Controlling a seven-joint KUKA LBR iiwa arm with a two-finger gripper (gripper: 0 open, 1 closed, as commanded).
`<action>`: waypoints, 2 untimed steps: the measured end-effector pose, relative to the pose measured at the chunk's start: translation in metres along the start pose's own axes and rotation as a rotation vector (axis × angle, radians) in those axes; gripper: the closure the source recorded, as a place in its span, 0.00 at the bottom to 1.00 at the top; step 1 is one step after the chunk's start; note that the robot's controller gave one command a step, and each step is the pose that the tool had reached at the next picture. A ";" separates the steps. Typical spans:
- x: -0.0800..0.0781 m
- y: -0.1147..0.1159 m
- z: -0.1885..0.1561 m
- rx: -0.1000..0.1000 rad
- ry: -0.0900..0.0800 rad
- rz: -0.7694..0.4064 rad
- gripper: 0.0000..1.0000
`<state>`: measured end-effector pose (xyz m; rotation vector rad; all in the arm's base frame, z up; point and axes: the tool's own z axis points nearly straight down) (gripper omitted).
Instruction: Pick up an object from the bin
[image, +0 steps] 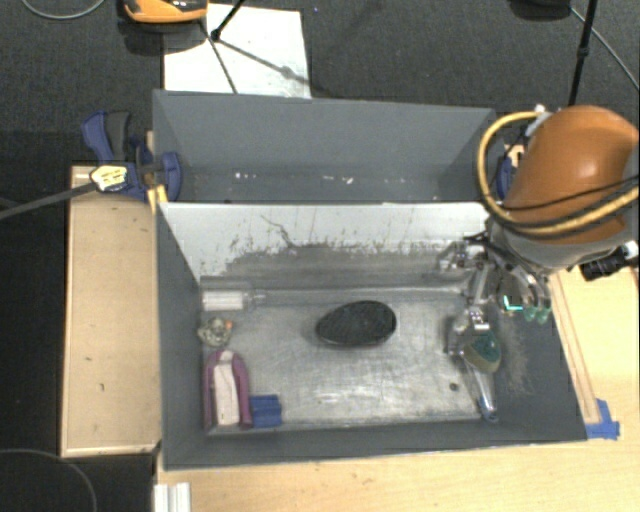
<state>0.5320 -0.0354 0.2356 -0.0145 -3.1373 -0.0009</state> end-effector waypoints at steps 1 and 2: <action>-0.034 0.106 0.165 -0.002 -0.011 0.119 0.00; -0.056 0.055 0.133 0.002 -0.011 0.047 0.00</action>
Offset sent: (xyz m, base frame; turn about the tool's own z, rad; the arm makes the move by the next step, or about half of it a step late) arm 0.0317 0.1037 -0.1656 0.1218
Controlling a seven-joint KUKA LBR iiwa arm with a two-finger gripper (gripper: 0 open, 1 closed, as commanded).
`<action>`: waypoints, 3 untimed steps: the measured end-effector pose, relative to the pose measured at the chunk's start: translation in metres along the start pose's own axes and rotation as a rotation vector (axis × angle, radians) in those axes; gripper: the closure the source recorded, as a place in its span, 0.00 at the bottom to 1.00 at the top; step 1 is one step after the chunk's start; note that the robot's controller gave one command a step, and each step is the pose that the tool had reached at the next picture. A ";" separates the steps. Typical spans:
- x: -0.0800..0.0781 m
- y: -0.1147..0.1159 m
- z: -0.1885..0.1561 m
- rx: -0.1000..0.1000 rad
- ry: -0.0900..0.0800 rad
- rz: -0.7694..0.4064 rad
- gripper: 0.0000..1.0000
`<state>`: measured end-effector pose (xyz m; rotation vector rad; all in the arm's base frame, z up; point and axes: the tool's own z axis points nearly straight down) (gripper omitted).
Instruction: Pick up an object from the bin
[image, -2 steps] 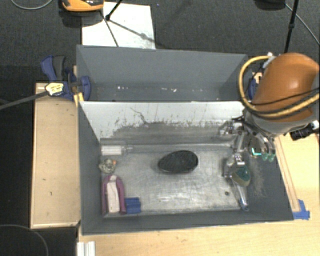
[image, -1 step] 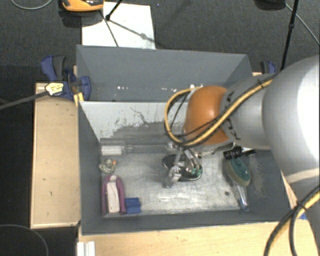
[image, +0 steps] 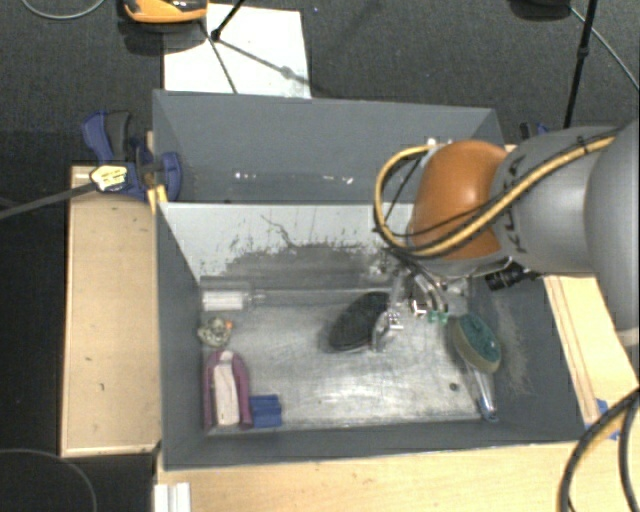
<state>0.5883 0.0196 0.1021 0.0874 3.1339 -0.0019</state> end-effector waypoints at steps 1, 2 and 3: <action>0.000 0.023 -0.004 -0.003 0.000 -0.061 0.00; -0.001 0.010 0.029 -0.004 0.001 0.145 0.00; -0.002 0.010 0.027 -0.002 0.002 0.142 0.00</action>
Offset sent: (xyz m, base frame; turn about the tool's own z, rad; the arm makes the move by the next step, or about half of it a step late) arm 0.0002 0.0225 0.0030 -0.0631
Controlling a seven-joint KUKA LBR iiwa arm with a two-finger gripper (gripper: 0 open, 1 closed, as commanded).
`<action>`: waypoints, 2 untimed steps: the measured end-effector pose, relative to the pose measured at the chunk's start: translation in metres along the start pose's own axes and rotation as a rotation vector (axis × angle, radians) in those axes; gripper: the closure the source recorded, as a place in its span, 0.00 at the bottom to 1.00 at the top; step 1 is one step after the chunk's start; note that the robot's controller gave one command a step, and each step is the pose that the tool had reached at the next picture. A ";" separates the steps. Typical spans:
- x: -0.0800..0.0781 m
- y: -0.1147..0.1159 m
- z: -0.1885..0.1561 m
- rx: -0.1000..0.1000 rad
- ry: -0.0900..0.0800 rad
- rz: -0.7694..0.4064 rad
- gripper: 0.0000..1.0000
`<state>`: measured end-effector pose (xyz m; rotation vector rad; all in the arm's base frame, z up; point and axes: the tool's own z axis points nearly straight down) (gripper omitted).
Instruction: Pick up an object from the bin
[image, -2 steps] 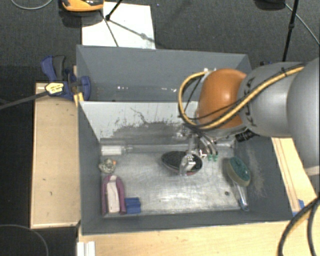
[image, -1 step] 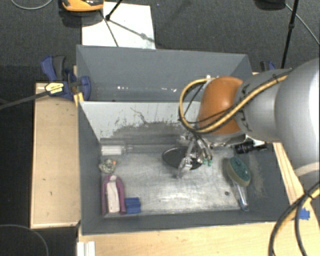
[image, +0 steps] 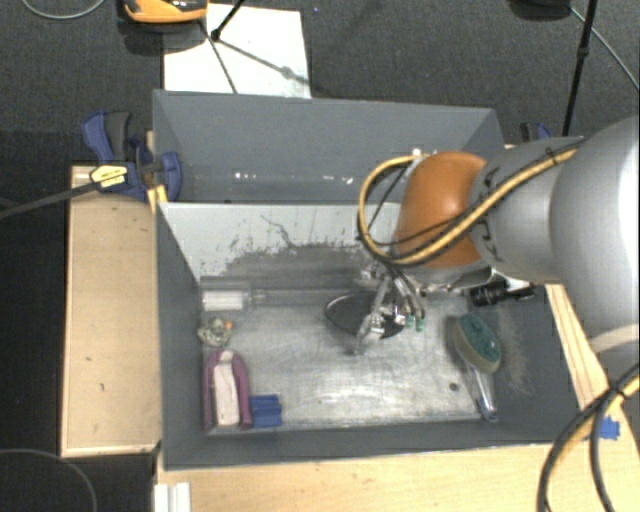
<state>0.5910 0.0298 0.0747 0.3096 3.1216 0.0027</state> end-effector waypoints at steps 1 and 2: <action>-0.003 0.000 -0.003 -0.002 -0.009 -0.001 1.00; -0.005 0.001 -0.063 0.000 -0.004 -0.006 1.00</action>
Offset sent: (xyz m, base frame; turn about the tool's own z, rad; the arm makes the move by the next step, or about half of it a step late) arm 0.0000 0.0000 0.0000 0.0000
